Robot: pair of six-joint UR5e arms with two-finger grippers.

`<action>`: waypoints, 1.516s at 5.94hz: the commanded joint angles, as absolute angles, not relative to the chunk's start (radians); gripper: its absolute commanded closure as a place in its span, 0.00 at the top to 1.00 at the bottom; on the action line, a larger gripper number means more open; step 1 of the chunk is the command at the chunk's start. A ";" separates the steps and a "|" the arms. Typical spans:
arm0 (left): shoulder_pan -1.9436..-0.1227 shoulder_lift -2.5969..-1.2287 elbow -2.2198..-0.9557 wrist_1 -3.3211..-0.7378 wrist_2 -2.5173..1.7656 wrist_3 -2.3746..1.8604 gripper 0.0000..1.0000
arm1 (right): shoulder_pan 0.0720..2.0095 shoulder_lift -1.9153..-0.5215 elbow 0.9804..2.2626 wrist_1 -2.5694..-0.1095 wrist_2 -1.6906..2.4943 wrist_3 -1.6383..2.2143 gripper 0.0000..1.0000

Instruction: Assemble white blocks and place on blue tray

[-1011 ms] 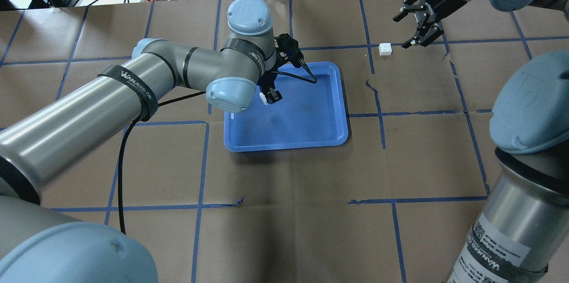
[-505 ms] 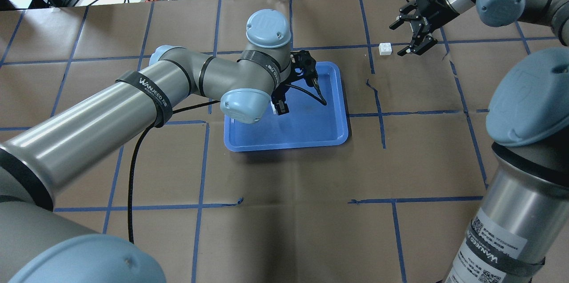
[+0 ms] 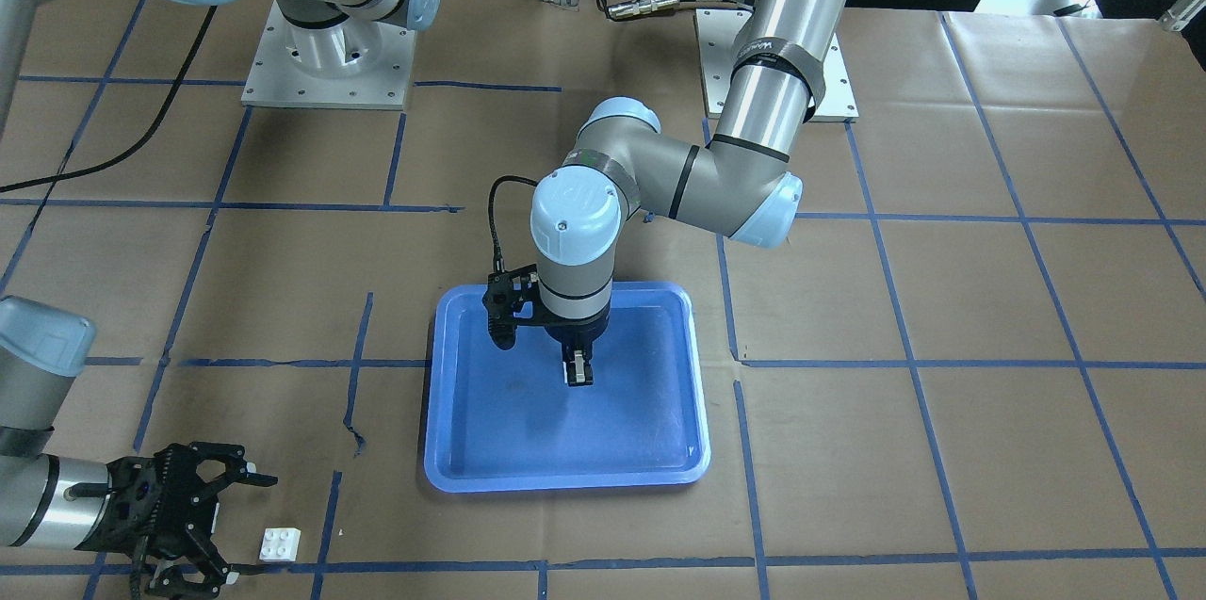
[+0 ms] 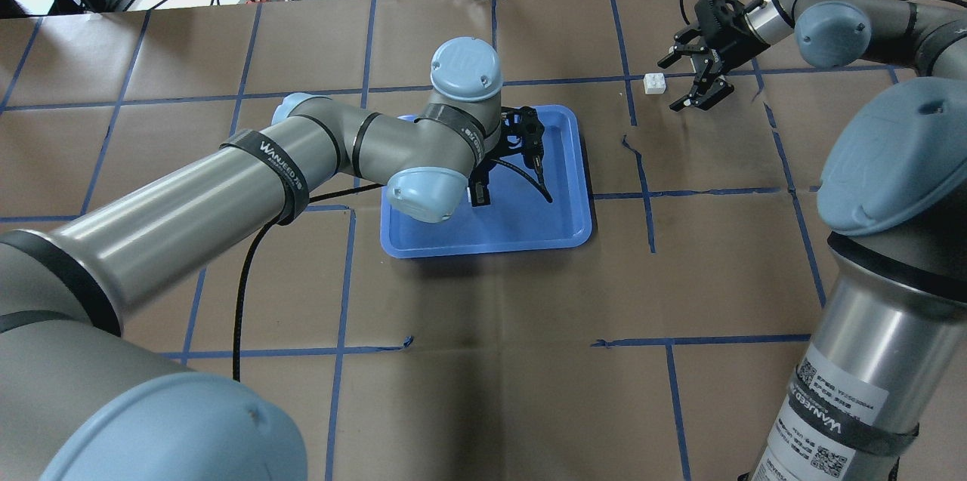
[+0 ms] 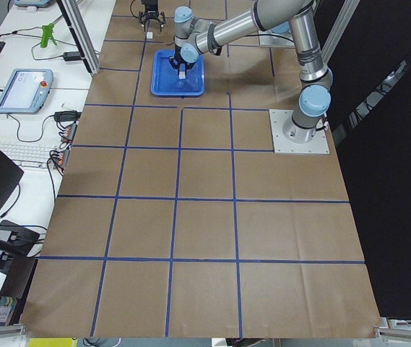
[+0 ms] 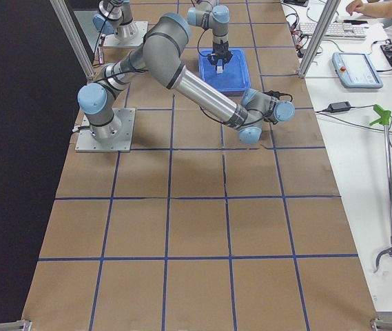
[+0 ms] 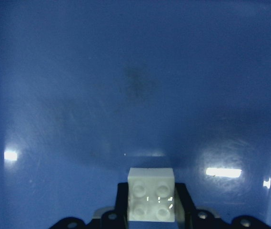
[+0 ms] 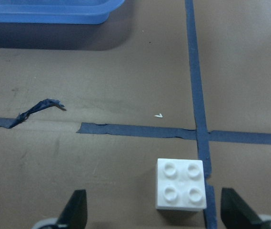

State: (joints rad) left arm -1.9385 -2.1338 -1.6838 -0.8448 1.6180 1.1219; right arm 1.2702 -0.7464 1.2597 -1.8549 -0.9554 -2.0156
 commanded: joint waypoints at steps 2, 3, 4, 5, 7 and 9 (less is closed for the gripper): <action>-1.910 -2.099 -1.683 -0.900 1.609 1.118 0.93 | 1.272 -0.735 1.256 -1.883 -0.957 -2.016 0.79; -1.890 -1.992 -1.658 -1.055 1.591 1.118 0.93 | 1.272 -0.726 1.256 -1.896 -0.957 -2.016 0.75; -1.846 -1.856 -1.658 -1.209 1.538 1.117 0.93 | 1.272 -0.726 1.256 -1.904 -0.959 -2.016 0.61; -1.797 -1.694 -1.658 -1.405 1.511 1.115 0.93 | 1.272 -0.729 1.255 -1.905 -0.959 -2.017 0.51; -1.689 -1.484 -1.663 -1.645 1.523 0.884 0.97 | 1.275 -0.732 1.253 -1.931 -0.959 -2.014 0.33; -1.643 -1.457 -1.660 -1.635 1.542 0.427 0.98 | 1.279 -0.756 1.247 -1.933 -0.959 -2.006 0.27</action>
State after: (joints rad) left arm -1.6712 -1.4782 -1.6591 -1.6305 1.5344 0.6451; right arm 1.2782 -0.7426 1.2487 -1.9316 -0.9588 -2.0106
